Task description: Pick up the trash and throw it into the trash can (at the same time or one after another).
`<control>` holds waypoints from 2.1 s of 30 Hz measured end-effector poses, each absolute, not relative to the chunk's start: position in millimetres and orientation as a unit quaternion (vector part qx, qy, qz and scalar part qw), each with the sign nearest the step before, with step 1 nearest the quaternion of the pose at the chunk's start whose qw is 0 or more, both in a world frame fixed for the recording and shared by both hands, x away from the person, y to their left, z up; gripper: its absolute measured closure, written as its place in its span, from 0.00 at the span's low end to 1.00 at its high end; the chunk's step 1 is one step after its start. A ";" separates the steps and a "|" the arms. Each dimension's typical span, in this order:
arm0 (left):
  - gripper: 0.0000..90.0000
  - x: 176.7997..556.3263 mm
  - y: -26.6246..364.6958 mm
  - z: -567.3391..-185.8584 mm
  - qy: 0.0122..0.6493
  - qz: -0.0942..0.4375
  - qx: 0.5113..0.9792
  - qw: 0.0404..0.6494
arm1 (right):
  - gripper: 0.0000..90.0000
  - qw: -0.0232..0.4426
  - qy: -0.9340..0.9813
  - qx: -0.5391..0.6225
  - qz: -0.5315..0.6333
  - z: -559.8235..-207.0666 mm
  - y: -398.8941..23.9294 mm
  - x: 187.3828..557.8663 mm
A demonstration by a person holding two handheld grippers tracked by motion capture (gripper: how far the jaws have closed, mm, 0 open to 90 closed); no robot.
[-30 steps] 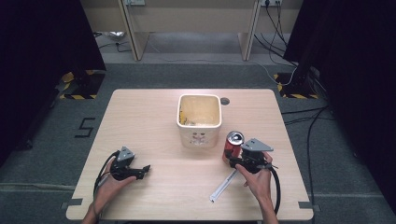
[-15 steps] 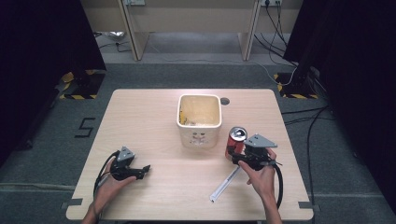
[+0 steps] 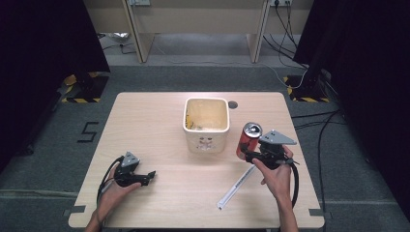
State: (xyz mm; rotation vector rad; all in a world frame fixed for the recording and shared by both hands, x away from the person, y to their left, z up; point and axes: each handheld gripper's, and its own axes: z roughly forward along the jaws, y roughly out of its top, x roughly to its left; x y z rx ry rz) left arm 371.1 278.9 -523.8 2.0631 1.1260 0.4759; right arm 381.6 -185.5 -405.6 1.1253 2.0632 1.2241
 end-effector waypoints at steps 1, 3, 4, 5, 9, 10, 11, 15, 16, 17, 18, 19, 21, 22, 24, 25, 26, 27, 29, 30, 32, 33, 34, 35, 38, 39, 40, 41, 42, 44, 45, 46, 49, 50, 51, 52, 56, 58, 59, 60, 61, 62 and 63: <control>0.16 371.1 278.9 -523.8 0.438 0.185 0.801 0.364 | 0.38 0.244 0.753 0.415 0.449 -403.3 -186.0 381.8; 0.16 371.1 278.9 -523.9 0.437 0.185 0.801 0.364 | 0.38 0.242 0.750 0.416 0.453 -398.6 -187.1 383.0; 0.16 371.1 279.0 -523.8 0.437 0.185 0.802 0.363 | 0.38 0.244 0.751 0.415 0.452 -395.6 -187.4 383.4; 0.16 371.1 279.0 -523.8 0.437 0.185 0.802 0.363 | 0.38 0.247 0.751 0.414 0.451 -392.5 -187.5 383.7; 0.16 371.1 278.9 -523.8 0.438 0.185 0.801 0.364 | 0.38 0.246 0.753 0.411 0.451 -375.8 -187.0 387.0; 0.16 371.1 278.9 -523.8 0.438 0.185 0.801 0.364 | 0.38 0.246 0.753 0.409 0.452 -372.2 -186.7 387.8; 0.16 371.1 278.9 -523.8 0.438 0.185 0.801 0.364 | 0.38 0.246 0.753 0.409 0.452 -372.2 -186.7 387.8; 0.16 371.1 278.9 -523.8 0.438 0.185 0.801 0.363 | 0.38 0.244 0.753 0.404 0.459 -357.0 -185.3 390.0; 0.16 371.1 278.9 -523.8 0.438 0.185 0.801 0.364 | 0.38 0.245 0.752 0.403 0.460 -353.3 -184.6 390.6; 0.16 371.1 278.9 -523.8 0.438 0.185 0.801 0.364 | 0.38 0.246 0.753 0.402 0.459 -346.4 -183.7 391.8; 0.16 371.1 278.8 -523.8 0.438 0.185 0.801 0.364 | 0.38 0.245 0.754 0.402 0.458 -343.2 -183.2 392.5; 0.16 371.1 279.0 -523.8 0.437 0.185 0.802 0.363 | 0.38 0.245 0.754 0.402 0.458 -343.2 -183.2 392.5; 0.16 371.1 278.9 -523.8 0.438 0.185 0.801 0.364 | 0.38 0.247 0.755 0.399 0.458 -336.5 -181.4 394.4; 0.16 371.1 278.9 -523.8 0.438 0.185 0.801 0.363 | 0.38 0.248 0.756 0.397 0.458 -334.3 -180.8 395.0; 0.16 371.1 279.0 -523.7 0.437 0.185 0.802 0.363 | 0.38 0.247 0.757 0.394 0.459 -329.0 -178.5 397.0; 0.16 371.1 278.9 -523.8 0.438 0.185 0.801 0.364 | 0.38 0.245 0.758 0.391 0.460 -324.1 -174.7 399.0; 0.16 371.1 278.9 -523.8 0.438 0.185 0.801 0.364 | 0.38 0.247 0.760 0.387 0.460 -321.8 -172.9 400.4; 0.16 371.1 278.9 -523.8 0.438 0.185 0.801 0.364 | 0.38 0.247 0.760 0.387 0.460 -321.8 -172.9 400.4; 0.16 371.1 278.9 -523.8 0.438 0.185 0.801 0.364 | 0.38 0.242 0.761 0.385 0.462 -316.1 -167.1 405.5; 0.16 371.1 278.9 -523.8 0.438 0.185 0.801 0.364 | 0.38 0.242 0.761 0.385 0.462 -316.1 -167.1 405.5; 0.16 371.1 279.0 -523.7 0.438 0.184 0.801 0.364 | 0.38 0.238 0.765 0.380 0.462 -312.4 -162.1 409.7; 0.16 371.1 279.0 -523.8 0.438 0.184 0.801 0.364 | 0.38 0.237 0.766 0.378 0.462 -310.8 -159.7 411.2; 0.16 371.1 279.0 -523.7 0.438 0.184 0.801 0.364 | 0.38 0.236 0.767 0.378 0.461 -309.7 -157.7 412.1; 0.16 371.1 279.0 -523.8 0.438 0.184 0.801 0.364 | 0.38 0.234 0.768 0.376 0.462 -308.3 -155.1 413.6; 0.16 371.1 279.1 -523.7 0.438 0.184 0.801 0.364 | 0.38 0.228 0.773 0.369 0.463 -303.0 -146.2 418.7; 0.16 371.1 279.0 -523.7 0.438 0.184 0.801 0.364 | 0.38 0.230 0.774 0.366 0.462 -301.0 -142.9 420.6; 0.16 371.1 279.0 -523.8 0.438 0.184 0.801 0.364 | 0.38 0.226 0.777 0.363 0.462 -297.7 -134.3 425.7; 0.16 371.2 279.1 -523.7 0.438 0.184 0.801 0.364 | 0.38 0.226 0.777 0.363 0.462 -297.7 -134.3 425.7; 0.16 371.2 279.2 -523.7 0.438 0.184 0.801 0.364 | 0.38 0.224 0.778 0.361 0.463 -296.6 -131.0 427.5; 0.16 371.2 279.1 -523.8 0.438 0.184 0.801 0.364 | 0.38 0.222 0.781 0.354 0.463 -293.8 -122.2 433.0; 0.16 371.1 279.2 -523.6 0.438 0.183 0.801 0.363 | 0.38 0.222 0.781 0.354 0.464 -292.8 -117.7 436.2; 0.16 371.1 279.2 -523.6 0.438 0.183 0.801 0.363 | 0.38 0.219 0.783 0.350 0.464 -291.9 -108.0 443.1; 0.16 371.2 279.3 -523.5 0.438 0.183 0.801 0.364 | 0.38 0.219 0.788 0.347 0.458 -292.2 -98.0 450.2; 0.16 371.1 279.3 -523.6 0.439 0.183 0.801 0.364 | 0.38 0.218 0.790 0.347 0.456 -293.1 -93.4 454.4; 0.16 371.1 279.4 -523.4 0.438 0.183 0.802 0.363 | 0.38 0.215 0.792 0.346 0.455 -295.3 -87.6 460.2; 0.16 371.1 279.3 -523.5 0.438 0.183 0.801 0.363 | 0.38 0.211 0.794 0.347 0.452 -296.6 -84.2 463.4; 0.16 371.2 279.2 -523.8 0.439 0.184 0.800 0.365 | 0.38 0.201 0.799 0.357 0.439 -308.9 -63.7 486.4; 0.16 371.2 279.4 -523.8 0.438 0.184 0.801 0.364 | 0.38 0.197 0.801 0.358 0.438 -311.9 -60.7 490.9; 0.16 371.2 279.4 -523.8 0.438 0.184 0.801 0.365 | 0.38 0.193 0.801 0.360 0.438 -314.6 -57.5 495.1; 0.16 371.2 279.4 -523.7 0.438 0.183 0.801 0.364 | 0.38 0.190 0.801 0.362 0.436 -317.2 -54.7 498.7; 0.16 371.2 279.4 -523.7 0.438 0.183 0.801 0.364 | 0.38 0.189 0.802 0.365 0.433 -319.8 -51.9 501.7; 0.16 371.2 279.4 -523.7 0.438 0.183 0.801 0.364 | 0.38 0.188 0.803 0.367 0.431 -322.4 -49.2 504.5; 0.16 371.2 279.4 -523.8 0.438 0.184 0.801 0.365 | 0.38 0.186 0.804 0.368 0.428 -325.7 -46.0 508.0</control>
